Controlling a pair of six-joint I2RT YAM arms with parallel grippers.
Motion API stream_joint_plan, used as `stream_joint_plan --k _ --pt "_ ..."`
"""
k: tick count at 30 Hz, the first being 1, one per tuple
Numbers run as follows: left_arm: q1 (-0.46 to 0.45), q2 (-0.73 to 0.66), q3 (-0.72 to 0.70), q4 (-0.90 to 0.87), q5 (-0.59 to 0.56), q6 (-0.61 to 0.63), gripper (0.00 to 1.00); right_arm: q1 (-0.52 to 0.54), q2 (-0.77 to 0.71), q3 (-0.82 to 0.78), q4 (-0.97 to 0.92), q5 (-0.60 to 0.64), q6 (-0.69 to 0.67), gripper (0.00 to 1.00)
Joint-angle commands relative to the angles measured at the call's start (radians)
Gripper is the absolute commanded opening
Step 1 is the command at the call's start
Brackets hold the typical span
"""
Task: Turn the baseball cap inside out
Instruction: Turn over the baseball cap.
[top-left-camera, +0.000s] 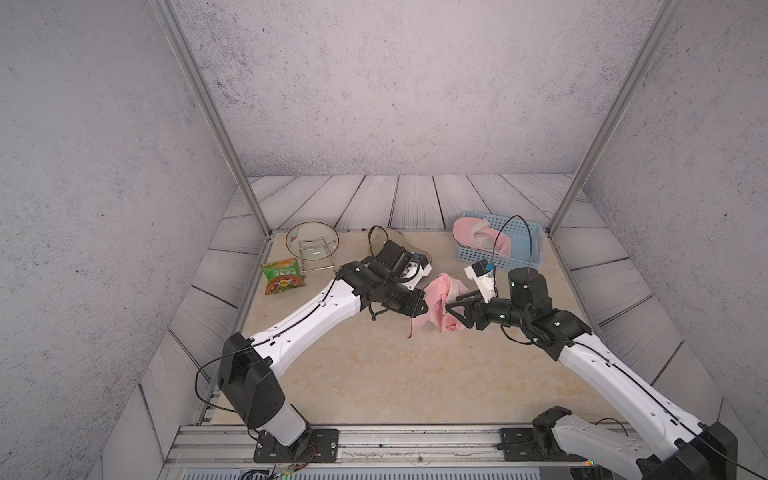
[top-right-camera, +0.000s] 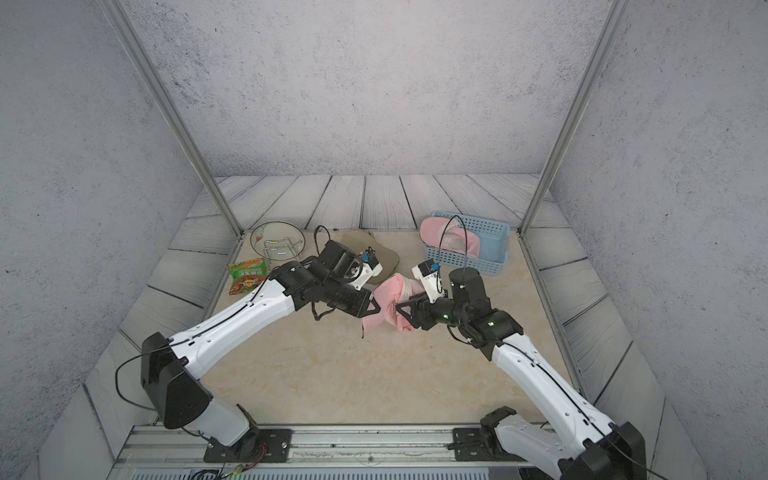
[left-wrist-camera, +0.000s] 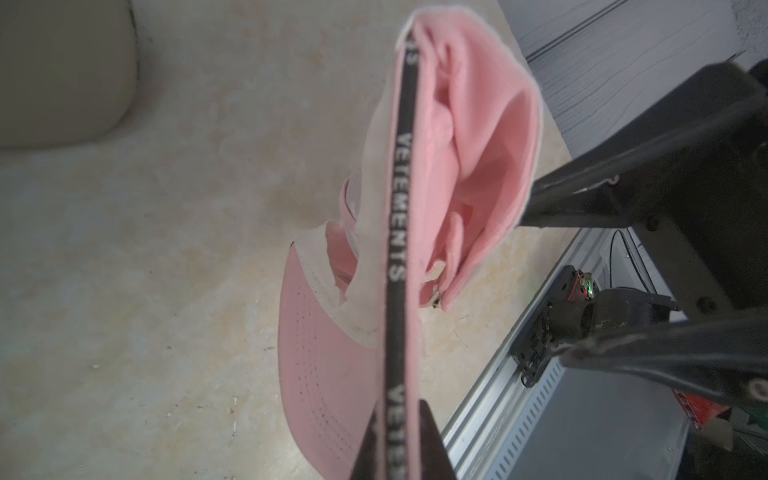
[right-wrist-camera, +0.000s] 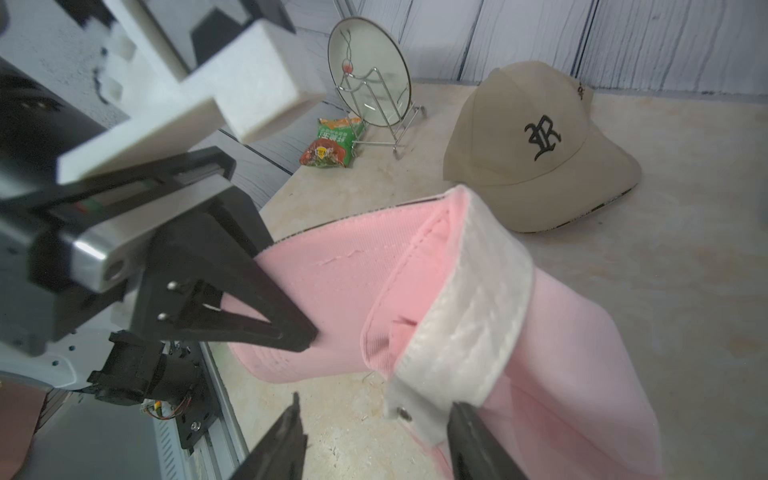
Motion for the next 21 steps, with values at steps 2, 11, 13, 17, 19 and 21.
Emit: stream_joint_plan --k 2,11,13,17,19,21 --pt "0.000 0.012 0.025 -0.043 0.118 -0.024 0.00 0.046 0.079 0.016 -0.005 0.219 0.027 0.59" --pt "0.028 -0.050 -0.029 0.009 0.218 -0.025 0.00 0.051 0.247 0.118 -0.212 0.742 0.098 0.58" --pt "0.043 -0.058 -0.052 0.023 0.235 -0.030 0.00 0.051 0.264 0.122 -0.234 0.844 0.115 0.58" --pt "0.087 -0.067 -0.107 0.058 0.291 -0.045 0.00 0.049 0.287 0.120 -0.237 0.979 0.141 0.58" --pt "0.110 -0.071 -0.144 0.095 0.326 -0.059 0.00 0.050 0.311 0.124 -0.235 1.018 0.137 0.59" --pt "0.125 -0.066 -0.184 0.139 0.372 -0.075 0.00 0.048 0.347 0.139 -0.244 1.030 0.131 0.59"
